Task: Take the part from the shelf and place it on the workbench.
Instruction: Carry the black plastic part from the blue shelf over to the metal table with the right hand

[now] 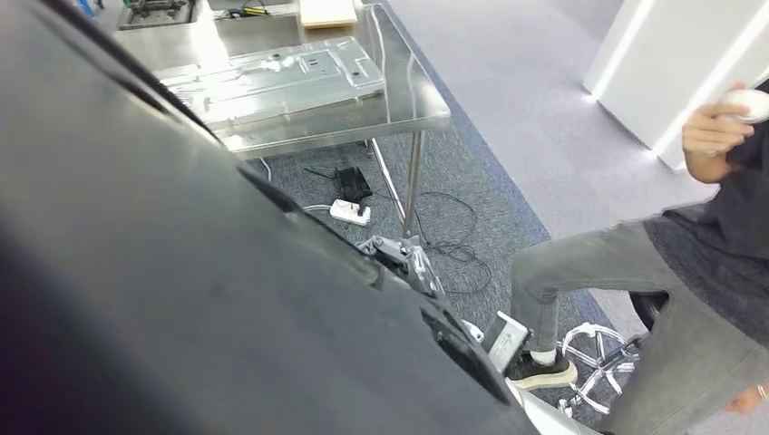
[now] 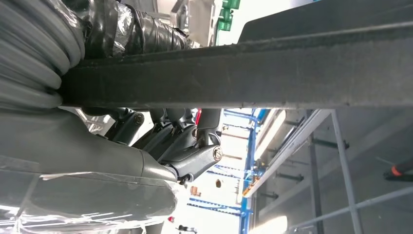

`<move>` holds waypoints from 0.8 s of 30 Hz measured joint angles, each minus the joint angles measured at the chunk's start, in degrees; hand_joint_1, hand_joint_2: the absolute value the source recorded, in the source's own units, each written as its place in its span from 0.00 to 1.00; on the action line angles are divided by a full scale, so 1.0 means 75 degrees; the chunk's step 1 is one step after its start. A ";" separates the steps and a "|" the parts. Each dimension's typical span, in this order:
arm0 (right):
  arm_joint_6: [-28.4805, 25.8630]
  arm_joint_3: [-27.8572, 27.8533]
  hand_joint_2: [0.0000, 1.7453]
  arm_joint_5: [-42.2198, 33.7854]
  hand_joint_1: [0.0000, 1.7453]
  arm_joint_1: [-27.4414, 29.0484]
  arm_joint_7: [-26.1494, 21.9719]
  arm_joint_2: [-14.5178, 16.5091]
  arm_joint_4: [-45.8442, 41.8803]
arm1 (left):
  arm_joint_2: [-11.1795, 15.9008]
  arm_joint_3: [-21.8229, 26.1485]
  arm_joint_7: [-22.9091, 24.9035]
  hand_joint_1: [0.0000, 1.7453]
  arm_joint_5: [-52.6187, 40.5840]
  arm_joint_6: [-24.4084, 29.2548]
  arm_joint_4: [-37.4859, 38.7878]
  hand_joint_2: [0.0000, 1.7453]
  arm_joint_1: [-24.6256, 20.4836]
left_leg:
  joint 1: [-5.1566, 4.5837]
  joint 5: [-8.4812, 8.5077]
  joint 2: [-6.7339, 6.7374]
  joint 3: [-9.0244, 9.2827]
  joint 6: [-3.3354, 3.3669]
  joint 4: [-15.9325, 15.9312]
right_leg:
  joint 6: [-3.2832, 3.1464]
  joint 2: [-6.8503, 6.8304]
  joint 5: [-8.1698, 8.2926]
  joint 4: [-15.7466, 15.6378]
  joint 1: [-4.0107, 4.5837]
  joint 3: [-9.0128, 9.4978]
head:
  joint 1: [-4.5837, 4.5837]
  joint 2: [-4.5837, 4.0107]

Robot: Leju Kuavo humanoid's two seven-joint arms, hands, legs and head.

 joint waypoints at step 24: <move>-0.0109 -0.0031 1.00 0.0074 1.00 0.0416 0.0001 -0.0064 -0.0272 | -0.0041 -0.0164 0.0120 0.00 -0.0130 -0.0087 0.0000 1.00 -0.0095 | 0.0020 -0.0373 -0.0082 -0.0660 -0.0372 0.0803 | -0.0289 0.0145 0.0014 -0.0395 0.0001 0.0166 | -0.0349 0.0052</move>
